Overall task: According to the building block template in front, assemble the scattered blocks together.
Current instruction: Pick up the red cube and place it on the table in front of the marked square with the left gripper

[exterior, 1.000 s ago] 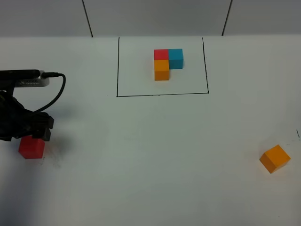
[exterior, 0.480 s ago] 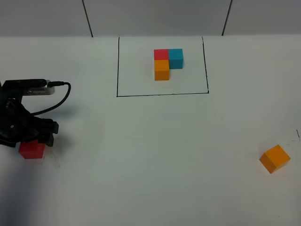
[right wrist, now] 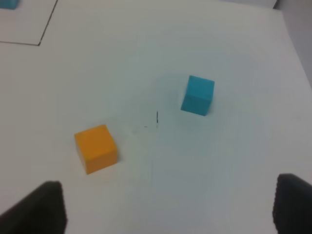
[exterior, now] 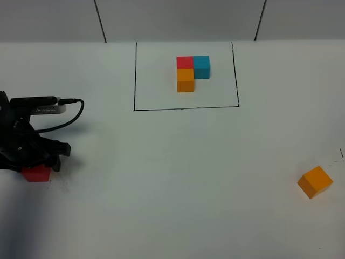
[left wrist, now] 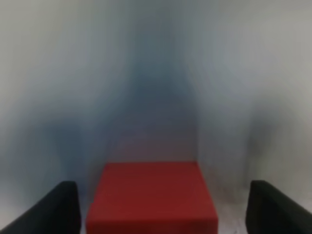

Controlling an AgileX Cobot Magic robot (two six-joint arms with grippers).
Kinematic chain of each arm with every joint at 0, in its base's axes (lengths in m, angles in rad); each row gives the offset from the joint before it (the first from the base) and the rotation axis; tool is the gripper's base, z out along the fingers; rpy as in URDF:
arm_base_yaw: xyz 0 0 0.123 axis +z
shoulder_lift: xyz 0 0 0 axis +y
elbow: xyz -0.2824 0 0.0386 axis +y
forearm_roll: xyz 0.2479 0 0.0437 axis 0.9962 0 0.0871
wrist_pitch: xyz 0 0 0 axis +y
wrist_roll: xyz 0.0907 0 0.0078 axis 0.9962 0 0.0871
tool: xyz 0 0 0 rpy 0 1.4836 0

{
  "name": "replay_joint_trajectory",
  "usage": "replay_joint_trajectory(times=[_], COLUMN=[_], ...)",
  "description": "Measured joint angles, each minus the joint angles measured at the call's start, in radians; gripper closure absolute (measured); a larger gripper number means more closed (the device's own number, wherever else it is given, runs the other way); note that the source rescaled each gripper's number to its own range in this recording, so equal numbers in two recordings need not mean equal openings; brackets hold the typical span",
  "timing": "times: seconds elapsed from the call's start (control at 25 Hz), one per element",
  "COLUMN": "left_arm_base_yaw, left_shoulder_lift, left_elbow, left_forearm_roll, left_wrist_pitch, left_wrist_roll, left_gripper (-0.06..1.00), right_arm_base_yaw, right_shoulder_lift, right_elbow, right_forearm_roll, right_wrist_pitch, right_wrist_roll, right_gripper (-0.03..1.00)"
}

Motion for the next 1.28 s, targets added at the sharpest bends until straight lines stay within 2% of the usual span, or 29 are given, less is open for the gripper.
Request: replay_joint_trajectory(times=[0.12, 0.24, 0.4, 0.48, 0.6, 0.68, 0.8, 0.88, 1.0, 1.28], left_arm_base_yaw=[0.000, -0.001, -0.047, -0.104, -0.206, -0.274, -0.369, -0.425, -0.484, -0.568], left_shoulder_lift=[0.000, 0.001, -0.012, -0.019, -0.021, -0.007, 0.027, 0.056, 0.107, 0.271], left_elbow=[0.000, -0.006, -0.077, -0.131, -0.222, -0.289, -0.374, -0.422, -0.495, -0.697], left_forearm_roll=[0.004, 0.024, 0.022, 0.001, -0.026, -0.048, -0.063, -0.071, -0.073, -0.073], left_wrist_pitch=[-0.001, -0.013, -0.013, -0.014, 0.025, 0.091, 0.188, 0.220, 0.243, 0.305], left_wrist_roll=[-0.003, 0.042, 0.183, 0.300, 0.532, 0.696, 0.868, 0.931, 0.974, 1.044], left_gripper=[0.94, 0.93, 0.93, 0.93, 0.93, 0.93, 0.93, 0.93, 0.93, 0.93], right_arm_base_yaw=[0.000, 0.000, 0.000, 0.000, 0.000, 0.000, 0.000, 0.000, 0.000, 0.000], right_shoulder_lift=[0.000, 0.000, 0.000, 0.000, 0.000, 0.000, 0.000, 0.000, 0.000, 0.000], right_elbow=[0.000, 0.000, 0.000, 0.000, 0.000, 0.000, 0.000, 0.000, 0.000, 0.000], right_forearm_roll=[0.000, 0.000, 0.000, 0.000, 0.000, 0.000, 0.000, 0.000, 0.000, 0.000], right_wrist_pitch=[0.000, 0.000, 0.000, 0.000, 0.000, 0.000, 0.000, 0.000, 0.000, 0.000], right_wrist_roll=[0.000, 0.000, 0.000, 0.000, 0.000, 0.000, 0.000, 0.000, 0.000, 0.000], right_gripper=[0.25, 0.25, 0.25, 0.25, 0.25, 0.25, 0.25, 0.25, 0.25, 0.25])
